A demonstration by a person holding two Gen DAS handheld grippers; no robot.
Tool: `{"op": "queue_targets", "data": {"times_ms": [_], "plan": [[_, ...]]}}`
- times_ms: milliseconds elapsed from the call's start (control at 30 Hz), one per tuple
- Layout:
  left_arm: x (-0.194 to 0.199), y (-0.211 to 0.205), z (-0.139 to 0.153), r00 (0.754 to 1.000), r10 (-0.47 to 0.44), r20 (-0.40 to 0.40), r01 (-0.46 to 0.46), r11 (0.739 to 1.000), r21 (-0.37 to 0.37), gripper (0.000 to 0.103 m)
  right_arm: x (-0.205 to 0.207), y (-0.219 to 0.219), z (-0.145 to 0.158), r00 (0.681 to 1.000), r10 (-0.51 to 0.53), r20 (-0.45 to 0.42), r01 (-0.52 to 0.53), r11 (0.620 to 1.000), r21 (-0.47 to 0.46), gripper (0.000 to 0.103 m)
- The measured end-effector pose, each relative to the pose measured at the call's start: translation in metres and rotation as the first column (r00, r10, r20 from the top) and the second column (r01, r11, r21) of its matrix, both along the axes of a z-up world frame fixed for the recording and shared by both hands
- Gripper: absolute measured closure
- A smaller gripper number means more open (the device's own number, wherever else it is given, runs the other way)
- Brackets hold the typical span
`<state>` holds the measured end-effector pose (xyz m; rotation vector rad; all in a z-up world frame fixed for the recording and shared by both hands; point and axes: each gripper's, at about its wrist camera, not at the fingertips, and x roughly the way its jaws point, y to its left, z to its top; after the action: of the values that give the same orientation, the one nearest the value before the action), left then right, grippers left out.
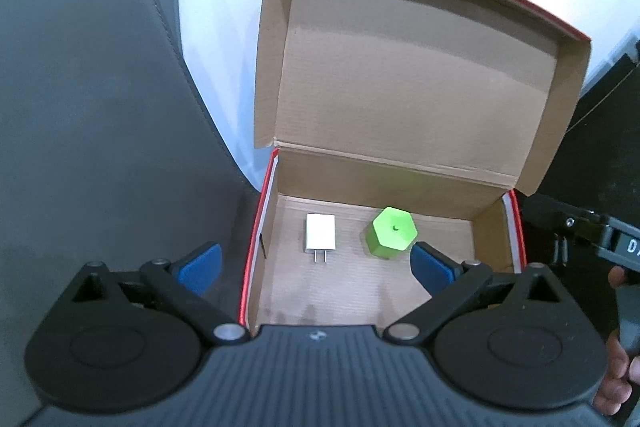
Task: Organize objects
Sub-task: 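Raise both open tools out of the red box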
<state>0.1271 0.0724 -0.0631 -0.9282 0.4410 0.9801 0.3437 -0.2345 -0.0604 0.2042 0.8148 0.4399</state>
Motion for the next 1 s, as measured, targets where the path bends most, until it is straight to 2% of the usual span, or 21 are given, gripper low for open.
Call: {"op": "queue_targets", "data": {"times_ms": [133, 467, 767, 1000], "plan": [[-0.007, -0.009, 0.008, 1.000, -0.001, 0.010, 0.001, 1.000, 0.018, 0.003, -0.010, -0.005, 0.006, 1.000, 0.001, 0.012, -0.001, 0.999, 0.050, 0.000], [-0.023, -0.028, 0.019, 0.999, -0.041, 0.018, 0.040, 0.997, 0.067, 0.003, -0.034, -0.003, 0.024, 0.999, 0.000, 0.054, 0.000, 1.000, 0.000, 0.000], [-0.039, -0.041, 0.023, 0.996, -0.079, 0.046, 0.074, 0.993, 0.089, 0.003, -0.057, -0.007, 0.034, 0.998, 0.013, 0.060, -0.014, 1.000, 0.004, 0.000], [-0.046, -0.048, 0.024, 0.988, -0.144, 0.061, 0.137, 0.985, 0.103, 0.003, -0.071, -0.008, 0.038, 0.997, 0.034, 0.064, -0.034, 0.999, 0.006, 0.000]]}}
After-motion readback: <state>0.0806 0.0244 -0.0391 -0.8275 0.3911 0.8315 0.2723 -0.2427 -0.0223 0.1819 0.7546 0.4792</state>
